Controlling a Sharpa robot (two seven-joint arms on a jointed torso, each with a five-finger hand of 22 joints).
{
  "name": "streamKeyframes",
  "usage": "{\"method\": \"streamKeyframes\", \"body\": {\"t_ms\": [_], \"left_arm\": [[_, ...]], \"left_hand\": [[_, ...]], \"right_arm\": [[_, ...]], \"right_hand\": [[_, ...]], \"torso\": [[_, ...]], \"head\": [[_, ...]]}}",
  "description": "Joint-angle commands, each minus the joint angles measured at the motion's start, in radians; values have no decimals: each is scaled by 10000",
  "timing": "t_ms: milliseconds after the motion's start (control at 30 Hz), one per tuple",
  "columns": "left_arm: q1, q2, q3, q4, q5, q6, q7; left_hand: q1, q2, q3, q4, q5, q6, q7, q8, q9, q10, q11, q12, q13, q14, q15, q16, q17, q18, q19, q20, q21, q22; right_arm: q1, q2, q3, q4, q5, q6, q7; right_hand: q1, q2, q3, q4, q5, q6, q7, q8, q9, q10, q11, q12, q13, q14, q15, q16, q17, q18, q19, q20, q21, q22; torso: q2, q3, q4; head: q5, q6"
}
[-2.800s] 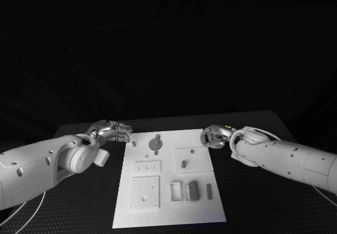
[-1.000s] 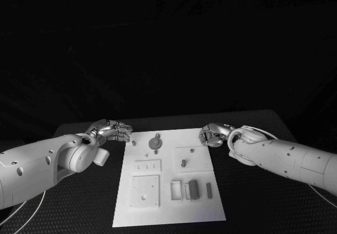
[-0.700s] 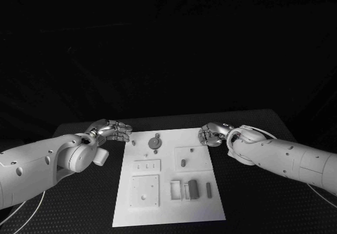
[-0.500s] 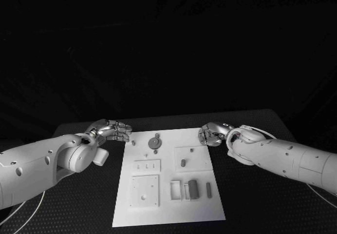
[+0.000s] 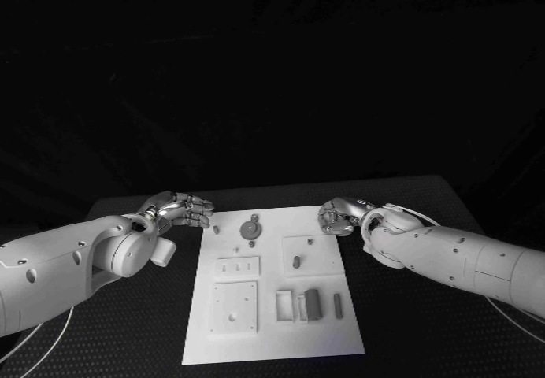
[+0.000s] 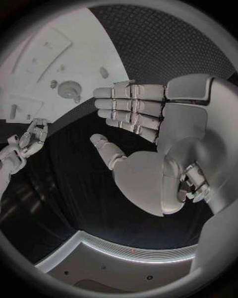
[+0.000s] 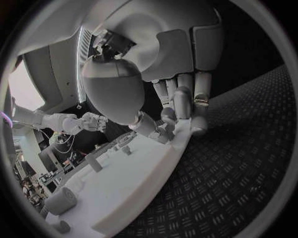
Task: Assemble the parts on the task board
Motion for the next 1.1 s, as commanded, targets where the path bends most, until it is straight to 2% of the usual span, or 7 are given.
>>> {"method": "streamKeyframes", "body": {"t_ms": [33, 367, 567, 667, 833, 1100], "left_arm": [[6, -7, 7, 31, -29, 130, 62], [6, -7, 7, 32, -29, 144, 39], [6, -12, 7, 34, -29, 134, 33], [6, -16, 7, 36, -29, 134, 30], [6, -18, 7, 42, -29, 131, 28], [7, -13, 7, 42, -34, 161, 29]], "left_hand": [[-102, 33, -15, 45, -23, -72, 71, 56, -17, -11, 64, -56, 11, 56, -7, -53, 13, 164, -60, 11, -33, 12], [-128, 40, -21, 68, -23, -76, 73, 59, -21, -10, 65, -62, 17, 59, -6, -65, 24, 163, -58, 12, -38, 16], [-153, 49, -25, 93, -23, -80, 74, 61, -25, -10, 66, -68, 22, 62, -6, -75, 33, 162, -56, 12, -42, 20], [-157, 49, -26, 97, -23, -81, 75, 61, -25, -11, 66, -69, 23, 62, -6, -77, 35, 163, -56, 12, -44, 21], [-161, 49, -26, 102, -23, -83, 75, 61, -27, -11, 66, -71, 25, 63, -7, -80, 38, 163, -56, 11, -45, 22], [-155, 57, -19, 106, -22, -81, 73, 66, -28, -7, 63, -74, 30, 66, -9, -88, 46, 167, -56, 8, -50, 25]], "right_arm": [[-71, 19, -22, -38, -164, -218, -200], [-88, 46, -22, -61, -151, -314, -185], [-120, 58, -22, -34, -88, -203, -188], [-122, 49, -22, -3, -41, -229, -157], [-122, 41, -22, 45, 70, -442, -77], [-122, 0, -22, 264, 114, -766, -75]], "right_hand": [[-36, 132, 20, -89, 8, 2286, -258, 37, 89, -332, -335, 27, 22, -25, -54, -60, -18, 319, -6, -15, 35, 189], [-204, 298, 26, -167, 7, 2139, -260, 148, 681, -362, -334, 56, 80, -97, -53, -88, -99, 319, -56, 0, 55, 196], [-357, 436, 26, -179, 7, 1976, -247, 229, 1274, -416, -326, 51, 116, -166, -43, -99, -133, 319, -120, 18, 66, 195], [-469, 532, 30, -173, 7, 1844, -232, 289, 1738, -477, -310, 34, 128, -284, -28, -123, -235, 319, -173, 40, 62, 192], [-490, 565, 52, -188, 11, 1783, -232, 296, 1953, -497, -304, 25, 128, -385, -23, -159, -363, 319, -199, 43, 61, 192], [-459, 509, 80, -202, 12, 1769, -236, 278, 2069, -493, -307, 2, 111, -438, -25, -192, -438, 319, -208, 37, 61, 189]], "torso": [[9, 6, 3], [2, 7, -19], [0, 6, -19], [-2, 3, -18], [1, 1, -9], [-2, -4, -7]], "head": [[23, -20], [26, -57], [6, -52], [-12, -58], [-24, -51], [-20, -50]]}}
